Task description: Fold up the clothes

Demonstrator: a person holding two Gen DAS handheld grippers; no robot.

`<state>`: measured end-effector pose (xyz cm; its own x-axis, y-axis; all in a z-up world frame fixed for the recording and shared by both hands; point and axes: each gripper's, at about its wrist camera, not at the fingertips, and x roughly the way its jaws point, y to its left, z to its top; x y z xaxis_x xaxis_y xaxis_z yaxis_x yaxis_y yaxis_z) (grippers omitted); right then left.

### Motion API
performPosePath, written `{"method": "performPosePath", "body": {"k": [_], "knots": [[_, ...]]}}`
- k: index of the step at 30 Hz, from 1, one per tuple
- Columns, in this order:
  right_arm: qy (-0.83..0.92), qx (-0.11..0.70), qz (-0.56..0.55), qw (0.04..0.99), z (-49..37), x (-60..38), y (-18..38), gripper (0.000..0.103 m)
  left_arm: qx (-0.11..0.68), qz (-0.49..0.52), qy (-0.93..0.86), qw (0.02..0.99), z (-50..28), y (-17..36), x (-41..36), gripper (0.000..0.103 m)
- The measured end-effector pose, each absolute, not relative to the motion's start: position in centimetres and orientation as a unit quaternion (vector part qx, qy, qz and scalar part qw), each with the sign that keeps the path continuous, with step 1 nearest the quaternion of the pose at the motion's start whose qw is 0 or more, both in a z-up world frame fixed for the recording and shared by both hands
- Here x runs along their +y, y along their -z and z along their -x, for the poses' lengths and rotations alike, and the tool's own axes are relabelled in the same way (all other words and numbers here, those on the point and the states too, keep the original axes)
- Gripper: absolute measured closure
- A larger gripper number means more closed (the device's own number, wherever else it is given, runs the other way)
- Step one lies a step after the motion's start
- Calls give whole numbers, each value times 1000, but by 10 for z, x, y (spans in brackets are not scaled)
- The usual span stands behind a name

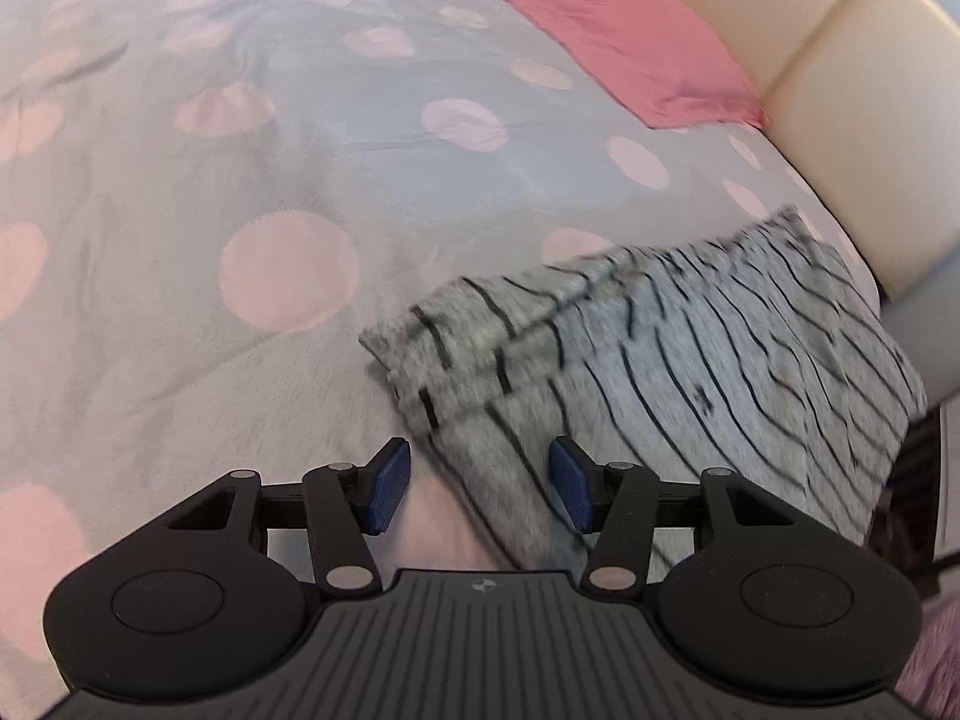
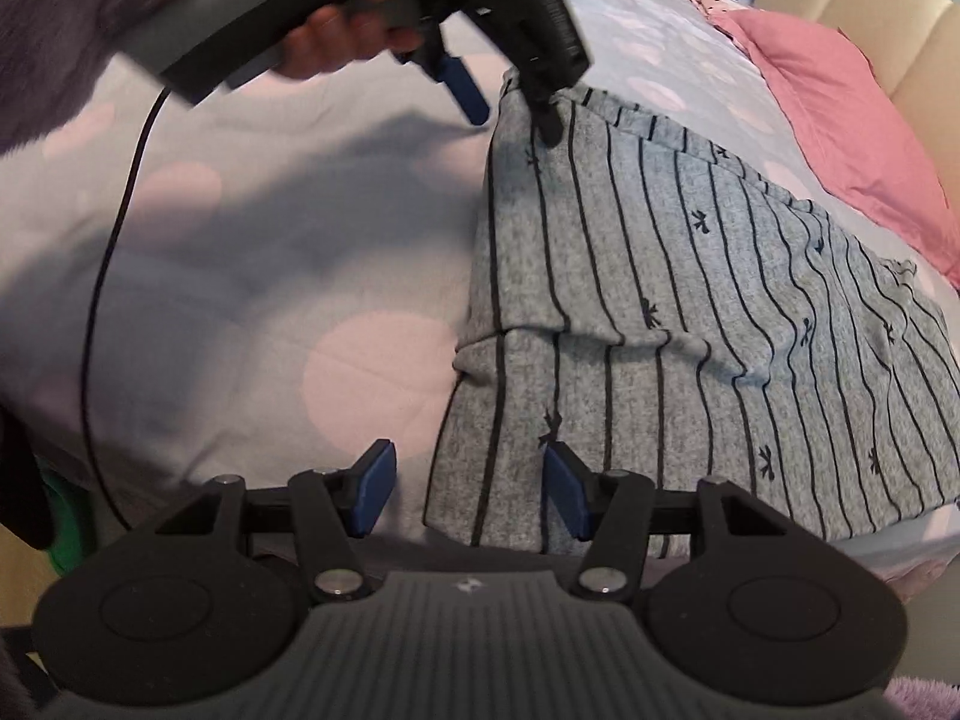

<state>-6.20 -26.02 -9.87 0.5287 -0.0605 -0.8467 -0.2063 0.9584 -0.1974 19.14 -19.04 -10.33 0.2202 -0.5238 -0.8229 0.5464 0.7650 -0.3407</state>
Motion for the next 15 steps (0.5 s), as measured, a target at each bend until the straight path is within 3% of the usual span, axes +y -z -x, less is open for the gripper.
{"method": "performPosePath", "body": {"k": [4, 5, 6, 7, 9, 15], "knots": [[-34, 486, 164, 858, 55, -260, 109, 49, 520, -9, 345, 782, -200, 105, -197, 78], [-33, 487, 168, 857, 54, -261, 110, 60, 520, -6, 346, 781, -202, 104, -198, 85], [-32, 486, 174, 856, 54, -262, 109, 79, 519, -1, 346, 781, -204, 101, -197, 86], [-27, 486, 178, 855, 55, -265, 107, 85, 518, 9, 345, 782, -207, 97, -195, 88], [-22, 483, 150, 863, 57, -276, 97, 89, 515, 30, 344, 785, -210, 88, -191, 88], [-36, 450, 129, 883, 73, -286, 48, 90, 493, 46, 350, 795, -206, 59, -179, 90]]}}
